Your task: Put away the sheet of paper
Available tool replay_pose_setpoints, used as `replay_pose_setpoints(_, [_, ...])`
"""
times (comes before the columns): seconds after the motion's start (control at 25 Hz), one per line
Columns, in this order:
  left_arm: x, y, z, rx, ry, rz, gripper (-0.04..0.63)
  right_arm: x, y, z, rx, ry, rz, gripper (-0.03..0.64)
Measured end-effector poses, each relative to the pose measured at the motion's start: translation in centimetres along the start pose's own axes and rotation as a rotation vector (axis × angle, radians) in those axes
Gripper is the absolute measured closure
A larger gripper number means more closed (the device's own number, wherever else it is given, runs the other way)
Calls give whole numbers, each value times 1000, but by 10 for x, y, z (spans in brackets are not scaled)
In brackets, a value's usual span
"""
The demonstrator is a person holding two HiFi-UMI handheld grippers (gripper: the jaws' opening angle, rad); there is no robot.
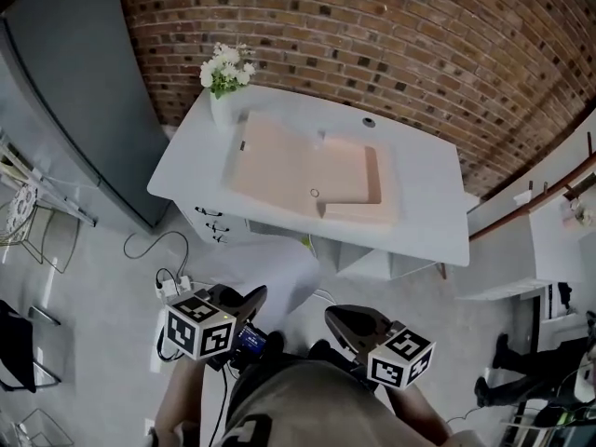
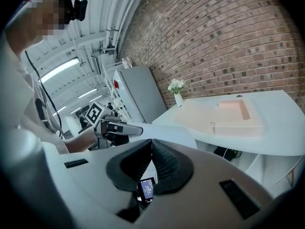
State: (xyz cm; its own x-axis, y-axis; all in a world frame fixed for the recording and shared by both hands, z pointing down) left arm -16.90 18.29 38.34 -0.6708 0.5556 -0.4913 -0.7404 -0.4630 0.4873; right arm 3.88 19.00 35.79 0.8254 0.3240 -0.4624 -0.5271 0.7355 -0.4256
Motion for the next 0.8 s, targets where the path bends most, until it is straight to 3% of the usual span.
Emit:
replay_pose_setpoints(0.44, [-5,2,-19,-14,-27,-56,581,-17,-23,-17,22,29,-66,594])
replay_pose_setpoints(0.8, [-56,-3,-71,-43,-17,-146,581,-15,-93,-51,27,35,-166,594])
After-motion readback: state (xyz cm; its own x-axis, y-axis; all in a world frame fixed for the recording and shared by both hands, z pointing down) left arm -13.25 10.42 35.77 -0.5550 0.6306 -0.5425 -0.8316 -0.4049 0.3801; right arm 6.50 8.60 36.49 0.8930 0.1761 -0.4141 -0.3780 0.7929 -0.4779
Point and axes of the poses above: the fingertips, and each gripper's own axes: x backward along the fingers, y to its left, z out of its underside, the point moved 6 cm from there along x, backward along the fingers, and after that the axes turned 2 degrees about y, right-handed, at the moved point
